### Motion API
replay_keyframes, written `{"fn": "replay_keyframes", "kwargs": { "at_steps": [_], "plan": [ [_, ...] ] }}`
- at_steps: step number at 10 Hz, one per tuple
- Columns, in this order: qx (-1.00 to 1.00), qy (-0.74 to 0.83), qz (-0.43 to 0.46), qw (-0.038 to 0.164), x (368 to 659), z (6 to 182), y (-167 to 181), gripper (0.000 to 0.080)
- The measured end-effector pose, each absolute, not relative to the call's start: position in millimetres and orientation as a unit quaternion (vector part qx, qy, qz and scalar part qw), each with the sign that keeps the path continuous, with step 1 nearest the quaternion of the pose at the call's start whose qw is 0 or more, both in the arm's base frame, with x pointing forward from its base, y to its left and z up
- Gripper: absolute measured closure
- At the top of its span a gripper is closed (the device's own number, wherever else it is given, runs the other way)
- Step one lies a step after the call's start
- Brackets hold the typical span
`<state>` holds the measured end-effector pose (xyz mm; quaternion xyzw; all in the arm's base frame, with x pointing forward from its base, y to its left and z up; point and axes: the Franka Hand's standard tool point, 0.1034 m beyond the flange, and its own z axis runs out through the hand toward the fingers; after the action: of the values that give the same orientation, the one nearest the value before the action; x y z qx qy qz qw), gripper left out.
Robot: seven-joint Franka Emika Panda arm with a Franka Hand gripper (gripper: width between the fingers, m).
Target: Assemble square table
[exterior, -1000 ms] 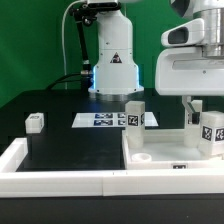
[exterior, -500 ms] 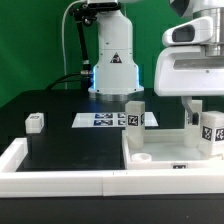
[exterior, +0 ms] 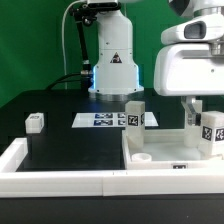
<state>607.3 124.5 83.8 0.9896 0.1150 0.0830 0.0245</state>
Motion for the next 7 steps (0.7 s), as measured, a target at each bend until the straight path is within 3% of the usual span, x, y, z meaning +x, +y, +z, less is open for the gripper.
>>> {"fn": "replay_keyframes", "kwargs": {
  "at_steps": [2,4,7],
  "plan": [
    [0.991,0.104,0.083,0.024,607.4,83.7,124.2,0.0160],
    [0.991,0.104,0.083,0.024,607.4,83.7,124.1,0.0514],
    [0.992,0.091,0.084,0.023,607.5,83.8,123.8,0.0509]
  ]
}}
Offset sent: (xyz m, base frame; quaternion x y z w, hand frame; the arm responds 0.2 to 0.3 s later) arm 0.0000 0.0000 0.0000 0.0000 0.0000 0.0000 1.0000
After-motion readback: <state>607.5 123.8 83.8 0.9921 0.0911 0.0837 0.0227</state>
